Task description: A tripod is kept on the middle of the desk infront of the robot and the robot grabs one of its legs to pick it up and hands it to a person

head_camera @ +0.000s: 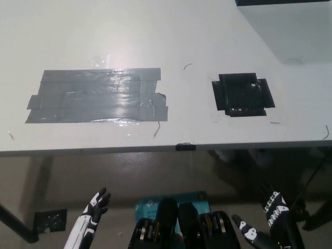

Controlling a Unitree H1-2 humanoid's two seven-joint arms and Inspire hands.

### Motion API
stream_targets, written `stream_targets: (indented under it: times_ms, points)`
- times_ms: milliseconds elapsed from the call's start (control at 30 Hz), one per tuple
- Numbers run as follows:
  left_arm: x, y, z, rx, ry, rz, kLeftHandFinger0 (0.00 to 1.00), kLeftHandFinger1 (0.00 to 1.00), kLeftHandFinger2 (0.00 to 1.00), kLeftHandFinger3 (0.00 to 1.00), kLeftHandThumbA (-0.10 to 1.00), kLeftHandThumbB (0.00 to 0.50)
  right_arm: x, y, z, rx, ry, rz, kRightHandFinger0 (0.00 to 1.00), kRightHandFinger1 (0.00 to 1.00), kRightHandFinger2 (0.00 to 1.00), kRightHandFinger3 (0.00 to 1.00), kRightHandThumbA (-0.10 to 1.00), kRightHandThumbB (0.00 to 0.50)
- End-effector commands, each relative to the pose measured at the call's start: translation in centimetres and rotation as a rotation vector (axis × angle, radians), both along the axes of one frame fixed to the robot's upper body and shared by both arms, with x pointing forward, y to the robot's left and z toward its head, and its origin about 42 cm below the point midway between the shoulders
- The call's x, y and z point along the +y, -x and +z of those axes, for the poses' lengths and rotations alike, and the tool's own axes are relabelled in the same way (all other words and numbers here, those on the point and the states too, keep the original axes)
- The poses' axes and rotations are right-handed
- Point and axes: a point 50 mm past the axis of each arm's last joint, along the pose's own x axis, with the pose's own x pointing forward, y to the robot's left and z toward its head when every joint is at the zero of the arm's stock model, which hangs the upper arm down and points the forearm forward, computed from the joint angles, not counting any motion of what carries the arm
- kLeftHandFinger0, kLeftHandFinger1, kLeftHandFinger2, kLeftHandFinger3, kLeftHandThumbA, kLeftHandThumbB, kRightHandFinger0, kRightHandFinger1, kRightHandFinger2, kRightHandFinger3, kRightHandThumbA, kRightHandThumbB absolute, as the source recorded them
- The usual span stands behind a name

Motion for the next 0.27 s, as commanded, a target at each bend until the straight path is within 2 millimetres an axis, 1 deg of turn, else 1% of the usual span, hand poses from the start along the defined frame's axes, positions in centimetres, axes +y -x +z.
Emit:
stream_targets:
  times_ms: [0, 100, 233]
  points:
    - [-0.09, -0.19, 1.19, -0.081, 0.004, 0.001, 1.00, 1.00, 1.00, 1.00, 1.00, 0.135, -0.21, -0.77, 0.95, -0.078, -0.013, 0.036, 1.00, 1.00, 1.00, 1.00, 0.82, 0.121]
    - [-0.01, -0.38, 1.28, -0.080, -0.001, 0.006, 1.00, 1.00, 1.00, 1.00, 1.00, 0.145, -0.11, -1.03, 0.94, -0.078, -0.001, 0.040, 1.00, 1.00, 1.00, 1.00, 0.84, 0.142]
    - [0.09, -0.66, 1.51, -0.083, -0.003, 0.007, 1.00, 1.00, 1.00, 1.00, 1.00, 0.147, -0.06, -1.44, 1.04, -0.082, 0.011, 0.050, 1.00, 1.00, 1.00, 1.00, 0.85, 0.143]
